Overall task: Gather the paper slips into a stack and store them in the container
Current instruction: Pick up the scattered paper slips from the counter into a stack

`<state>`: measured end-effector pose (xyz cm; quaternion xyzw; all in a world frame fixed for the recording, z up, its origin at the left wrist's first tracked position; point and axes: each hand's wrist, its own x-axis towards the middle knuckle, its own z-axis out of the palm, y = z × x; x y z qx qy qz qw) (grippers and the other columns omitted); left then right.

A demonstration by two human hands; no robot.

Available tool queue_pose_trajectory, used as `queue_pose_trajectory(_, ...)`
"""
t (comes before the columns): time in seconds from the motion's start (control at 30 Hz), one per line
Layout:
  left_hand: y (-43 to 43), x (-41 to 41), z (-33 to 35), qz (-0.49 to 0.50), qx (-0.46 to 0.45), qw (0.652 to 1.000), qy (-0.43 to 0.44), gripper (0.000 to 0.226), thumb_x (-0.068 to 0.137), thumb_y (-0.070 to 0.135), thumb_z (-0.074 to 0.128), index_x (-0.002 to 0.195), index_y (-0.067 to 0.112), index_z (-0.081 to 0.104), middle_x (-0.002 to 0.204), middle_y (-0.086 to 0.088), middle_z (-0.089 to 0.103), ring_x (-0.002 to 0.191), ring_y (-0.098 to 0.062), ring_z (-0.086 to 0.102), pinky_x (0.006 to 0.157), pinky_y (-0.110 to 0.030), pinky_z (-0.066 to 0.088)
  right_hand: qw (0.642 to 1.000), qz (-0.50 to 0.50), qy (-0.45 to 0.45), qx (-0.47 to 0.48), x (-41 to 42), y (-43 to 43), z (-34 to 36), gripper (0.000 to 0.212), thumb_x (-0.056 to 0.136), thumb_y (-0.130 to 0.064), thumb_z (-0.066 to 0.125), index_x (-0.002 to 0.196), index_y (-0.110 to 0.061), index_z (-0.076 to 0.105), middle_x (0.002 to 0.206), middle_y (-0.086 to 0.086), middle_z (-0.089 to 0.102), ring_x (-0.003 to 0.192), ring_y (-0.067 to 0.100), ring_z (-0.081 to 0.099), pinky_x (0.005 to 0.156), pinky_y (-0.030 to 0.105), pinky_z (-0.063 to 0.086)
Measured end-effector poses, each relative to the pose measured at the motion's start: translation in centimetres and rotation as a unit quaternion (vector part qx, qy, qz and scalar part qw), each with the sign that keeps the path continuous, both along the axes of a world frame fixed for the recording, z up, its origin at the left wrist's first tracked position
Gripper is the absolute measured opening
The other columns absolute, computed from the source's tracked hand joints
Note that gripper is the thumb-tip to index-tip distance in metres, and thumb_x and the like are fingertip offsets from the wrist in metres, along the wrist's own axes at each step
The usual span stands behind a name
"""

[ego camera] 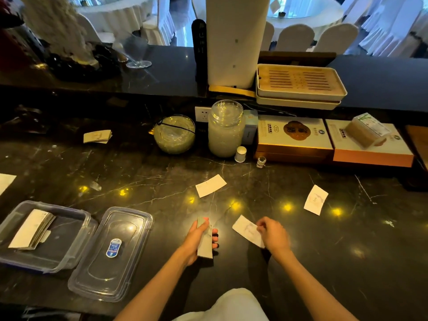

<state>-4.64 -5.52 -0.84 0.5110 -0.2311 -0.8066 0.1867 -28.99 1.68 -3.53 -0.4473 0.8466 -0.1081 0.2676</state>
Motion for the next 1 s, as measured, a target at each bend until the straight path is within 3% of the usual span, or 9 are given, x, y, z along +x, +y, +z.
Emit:
queue_pose_trajectory(0.1,-0.3,-0.1,0.1,-0.002,-0.006,1.0,-0.003,0.033,0.101,0.023,0.05,0.131,0.02,0.037,0.096,-0.019,0.057,0.068,-0.025,0.06,0.055,-0.033,0.055,0.987,-0.084,-0.135,-0.024,2.6,-0.8,0.9,0.006,0.089,-0.017,0.065,0.09,-0.022,0.068,0.09,-0.001,0.071,0.086,0.018,0.065,0.064,0.024,0.045)
queue_pose_trajectory(0.17,-0.6,-0.2,-0.1,-0.003,-0.024,1.0,-0.012,0.033,0.101,0.027,0.049,0.131,0.02,0.038,0.101,-0.018,0.061,0.074,-0.026,0.063,0.061,-0.037,0.057,0.964,-0.138,-0.222,-0.035,5.2,-1.9,1.5,0.008,0.087,-0.014,0.067,0.086,-0.022,0.067,0.091,0.001,0.07,0.09,0.02,0.066,0.07,0.026,0.053)
queue_pose_trajectory(0.27,-1.3,0.1,-0.5,0.001,-0.06,0.998,-0.037,0.035,0.1,0.034,0.049,0.132,0.021,0.04,0.119,-0.016,0.065,0.1,-0.031,0.067,0.077,-0.044,0.057,0.929,-0.187,-0.32,-0.022,9.4,-3.5,2.0,0.004,0.088,-0.011,0.066,0.089,-0.015,0.067,0.099,0.012,0.071,0.097,0.027,0.067,0.085,0.043,0.058)
queue_pose_trajectory(0.33,-2.1,0.5,-0.7,0.008,-0.069,0.997,-0.043,0.038,0.099,0.033,0.052,0.133,0.02,0.042,0.121,-0.016,0.066,0.1,-0.03,0.069,0.072,-0.04,0.059,0.912,-0.2,-0.358,-0.017,11.8,-4.4,2.4,0.005,0.09,-0.01,0.064,0.094,-0.011,0.067,0.101,0.015,0.071,0.097,0.028,0.068,0.078,0.038,0.059)
queue_pose_trajectory(0.43,-3.7,1.5,-1.0,0.025,-0.057,0.997,-0.036,0.036,0.101,0.023,0.048,0.135,0.016,0.041,0.108,-0.015,0.071,0.082,-0.024,0.074,0.059,-0.035,0.059,0.906,-0.191,-0.377,-0.022,14.7,-5.8,3.2,0.011,0.09,-0.007,0.063,0.099,-0.001,0.067,0.088,0.01,0.069,0.071,0.015,0.066,0.053,0.019,0.052)
queue_pose_trajectory(0.5,-4.9,2.3,-1.2,0.025,-0.059,0.997,-0.037,0.033,0.101,0.02,0.045,0.134,0.019,0.041,0.102,-0.013,0.072,0.076,-0.022,0.075,0.056,-0.033,0.058,0.916,-0.168,-0.364,-0.021,15.8,-6.8,3.4,0.011,0.09,-0.008,0.063,0.099,-0.002,0.066,0.078,0.005,0.066,0.06,0.009,0.061,0.049,0.016,0.049)
queue_pose_trajectory(0.67,-8.3,3.9,-1.8,0.03,-0.085,0.996,-0.021,0.03,0.1,0.014,0.039,0.127,0.028,0.044,0.102,-0.015,0.067,0.072,-0.022,0.072,0.058,-0.035,0.059,0.961,-0.081,-0.263,-0.028,15.3,-10.5,3.3,0.013,0.093,-0.011,0.06,0.097,-0.008,0.072,0.085,0.009,0.072,0.066,0.012,0.061,0.064,0.027,0.056)
queue_pose_trajectory(0.8,-11.0,4.9,-2.7,0.028,-0.08,0.996,-0.014,0.027,0.098,0.017,0.038,0.12,0.03,0.047,0.097,-0.017,0.061,0.067,-0.023,0.065,0.058,-0.036,0.056,0.994,0.001,-0.106,-0.038,12.3,-15.3,3.2,0.02,0.094,-0.015,0.059,0.109,-0.014,0.072,0.112,0.006,0.071,0.101,0.02,0.067,0.093,0.039,0.054)
queue_pose_trajectory(1.0,-13.8,5.3,-4.4,0.058,-0.039,0.997,-0.02,0.037,0.094,0.002,0.036,0.114,0.03,0.048,0.088,-0.016,0.05,0.06,-0.021,0.05,0.053,-0.032,0.042,0.985,0.159,0.055,0.047,9.3,-21.4,2.3,0.042,0.09,-0.011,0.057,0.128,-0.027,0.058,0.134,0.006,0.052,0.117,0.031,0.058,0.088,0.043,0.05)
